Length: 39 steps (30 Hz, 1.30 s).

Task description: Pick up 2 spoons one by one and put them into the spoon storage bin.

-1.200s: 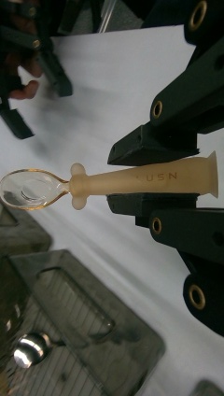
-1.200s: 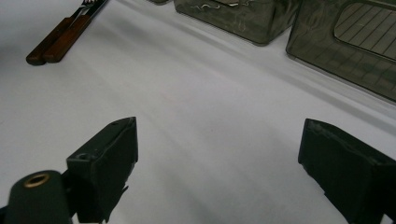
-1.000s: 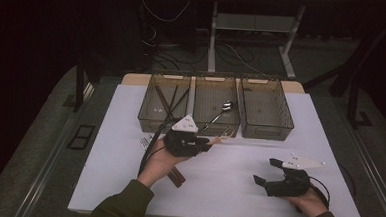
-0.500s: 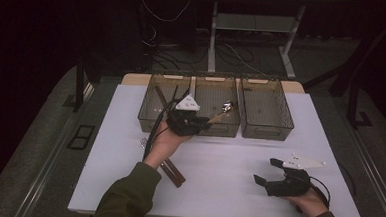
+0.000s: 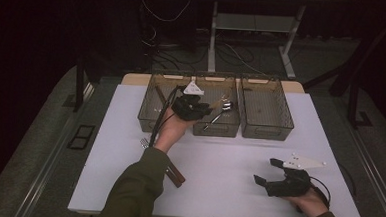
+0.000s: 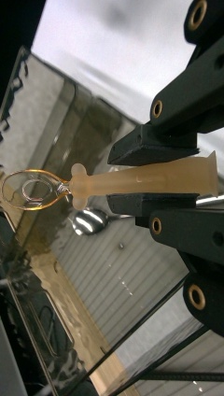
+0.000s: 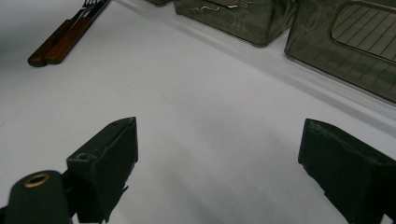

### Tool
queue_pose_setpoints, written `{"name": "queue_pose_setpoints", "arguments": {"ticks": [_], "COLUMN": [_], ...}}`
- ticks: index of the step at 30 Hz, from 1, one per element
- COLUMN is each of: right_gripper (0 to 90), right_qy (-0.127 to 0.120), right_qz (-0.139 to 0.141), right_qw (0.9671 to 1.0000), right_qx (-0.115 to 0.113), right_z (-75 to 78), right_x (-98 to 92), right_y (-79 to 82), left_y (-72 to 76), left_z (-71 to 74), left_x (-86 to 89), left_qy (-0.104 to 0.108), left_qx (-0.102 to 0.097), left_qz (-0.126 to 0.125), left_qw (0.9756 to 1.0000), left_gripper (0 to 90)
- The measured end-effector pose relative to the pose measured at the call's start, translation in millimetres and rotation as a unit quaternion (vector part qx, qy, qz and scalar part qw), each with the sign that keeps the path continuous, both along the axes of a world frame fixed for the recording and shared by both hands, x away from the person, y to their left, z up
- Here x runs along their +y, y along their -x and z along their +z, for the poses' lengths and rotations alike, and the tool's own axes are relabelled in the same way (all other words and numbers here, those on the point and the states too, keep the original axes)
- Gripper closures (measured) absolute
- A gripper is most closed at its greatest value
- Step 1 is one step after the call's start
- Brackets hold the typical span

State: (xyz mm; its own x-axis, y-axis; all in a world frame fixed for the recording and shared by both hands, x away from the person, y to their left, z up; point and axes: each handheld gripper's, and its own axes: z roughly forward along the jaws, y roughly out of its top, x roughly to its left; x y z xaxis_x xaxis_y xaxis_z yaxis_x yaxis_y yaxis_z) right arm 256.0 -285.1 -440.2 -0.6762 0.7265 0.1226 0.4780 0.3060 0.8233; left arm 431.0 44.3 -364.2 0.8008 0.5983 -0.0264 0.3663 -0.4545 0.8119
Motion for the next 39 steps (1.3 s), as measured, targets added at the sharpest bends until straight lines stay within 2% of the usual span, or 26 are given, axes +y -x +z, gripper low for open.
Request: {"name": "queue_pose_setpoints", "arguments": {"ticks": [3,6,12,14,18,20,21,24,28,30,34,36,39], "right_gripper": [12.1,12.1,12.1,12.1,12.1,12.1,12.1,12.1,12.1,12.1,12.1,12.1,12.1], "right_qy": [0.0,-0.001,-0.002,-0.002,-0.001,-0.002,-0.002,-0.002,-0.001,-0.001,0.0,0.0,0.0], "right_qz": [0.001,0.001,0.002,0.002,0.004,0.003,0.003,0.004,0.004,0.003,0.003,0.003,0.002], "right_qw": [1.0,1.0,1.0,1.0,1.0,1.0,1.0,1.0,1.0,1.0,1.0,1.0,1.0], "right_qx": [-0.001,-0.001,-0.003,-0.003,-0.004,-0.004,-0.004,-0.004,-0.004,-0.004,-0.003,-0.003,-0.002], "right_z": [0.0,0.3,0.5,0.6,0.9,0.9,0.9,0.9,0.8,0.7,0.5,0.4,0.4], "right_x": [0.0,-0.2,-0.6,-0.8,-1.3,-2.0,-2.1,-1.9,-2.0,-2.0,-1.8,-1.5,-1.5], "right_y": [0.1,0.3,0.5,0.5,0.9,0.5,0.5,0.7,0.5,0.5,0.1,0.1,0.0], "left_y": [-6.5,-12.3,-19.6,-21.0,-21.4,-21.3,-20.6,-18.8,-12.9,-6.6,8.6,17.1,28.3], "left_z": [-4.3,-9.2,-21.5,-24.0,-25.2,-23.4,-23.1,-19.4,-11.3,-7.5,-2.9,-1.5,-1.0], "left_x": [-3.7,-6.8,-11.9,-11.6,-12.2,-11.6,-12.0,-10.1,-4.8,-1.2,10.1,16.3,25.3], "left_qy": [-0.006,-0.022,-0.049,-0.055,-0.045,-0.042,-0.033,-0.029,-0.028,-0.012,-0.002,-0.004,0.004], "left_qx": [0.01,0.021,0.048,0.054,0.059,0.055,0.054,0.048,0.039,0.038,0.03,0.025,0.024], "left_qz": [0.01,0.018,0.036,0.034,0.035,0.036,0.04,0.039,0.024,0.019,0.005,-0.005,-0.013], "left_qw": [0.9999,0.9994,0.997,0.9965,0.9966,0.997,0.9972,0.9977,0.9985,0.999,0.9995,0.9997,0.9996], "left_gripper": [74.6,74.6,74.4,74.4,72.1,67.3,65.4,60.4,54.1,52.6,53.9,59.5,67.0]}}
